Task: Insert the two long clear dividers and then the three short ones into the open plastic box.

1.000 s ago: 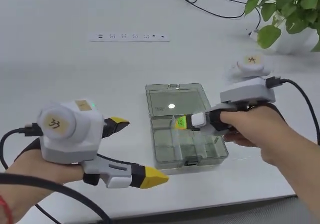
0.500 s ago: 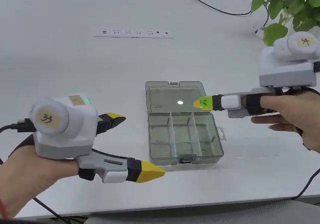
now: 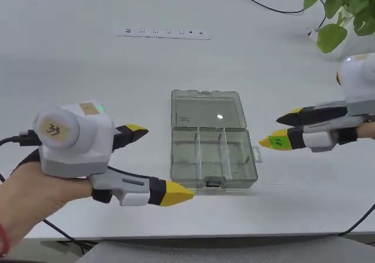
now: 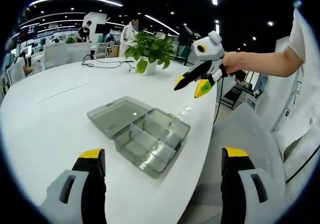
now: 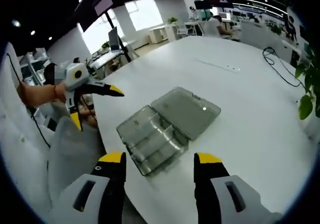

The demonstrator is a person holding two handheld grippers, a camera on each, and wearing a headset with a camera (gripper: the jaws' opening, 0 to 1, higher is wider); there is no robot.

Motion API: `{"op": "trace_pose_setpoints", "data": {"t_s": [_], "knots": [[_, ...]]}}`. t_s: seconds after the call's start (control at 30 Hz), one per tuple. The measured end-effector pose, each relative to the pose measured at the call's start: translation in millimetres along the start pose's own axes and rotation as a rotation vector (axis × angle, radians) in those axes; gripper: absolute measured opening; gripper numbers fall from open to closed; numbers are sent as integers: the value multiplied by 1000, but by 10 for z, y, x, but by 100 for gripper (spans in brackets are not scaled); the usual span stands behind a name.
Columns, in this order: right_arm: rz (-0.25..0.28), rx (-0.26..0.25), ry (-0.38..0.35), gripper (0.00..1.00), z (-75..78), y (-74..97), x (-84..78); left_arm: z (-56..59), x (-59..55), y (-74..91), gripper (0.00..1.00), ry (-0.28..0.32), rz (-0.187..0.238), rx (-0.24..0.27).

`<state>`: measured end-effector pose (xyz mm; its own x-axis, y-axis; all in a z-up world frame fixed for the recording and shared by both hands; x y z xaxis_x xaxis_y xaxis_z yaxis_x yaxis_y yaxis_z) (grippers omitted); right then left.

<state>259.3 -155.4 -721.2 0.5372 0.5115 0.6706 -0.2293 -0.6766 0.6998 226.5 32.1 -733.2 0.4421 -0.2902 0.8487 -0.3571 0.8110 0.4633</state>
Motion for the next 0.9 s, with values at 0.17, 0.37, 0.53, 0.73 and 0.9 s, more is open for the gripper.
{"op": "trace_pose_setpoints", "data": {"t_s": [0.17,0.37,0.53,0.73,0.9], "knots": [[-125,37,163,60,33,-31,-249,12,14,0,99,7,6,12],[-209,89,313,61,123,-163,-446,17,5,12,99,13,8,28],[-306,127,459,59,136,-271,-580,22,0,27,99,20,14,41],[-434,144,639,55,249,-427,-783,26,-4,29,99,26,15,51],[-466,148,671,51,384,-565,-940,12,16,32,99,30,23,60]]}}
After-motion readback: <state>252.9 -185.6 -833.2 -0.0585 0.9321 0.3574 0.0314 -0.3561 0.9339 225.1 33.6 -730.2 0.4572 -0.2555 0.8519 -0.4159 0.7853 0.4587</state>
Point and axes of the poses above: the centre of the closed fingertips' face, and the gripper's own axes: y roughly backward along the fingers, z roughly to its right, x roughly out of its top, the point moved 2 cm from there along y, roughly backward along the fingers
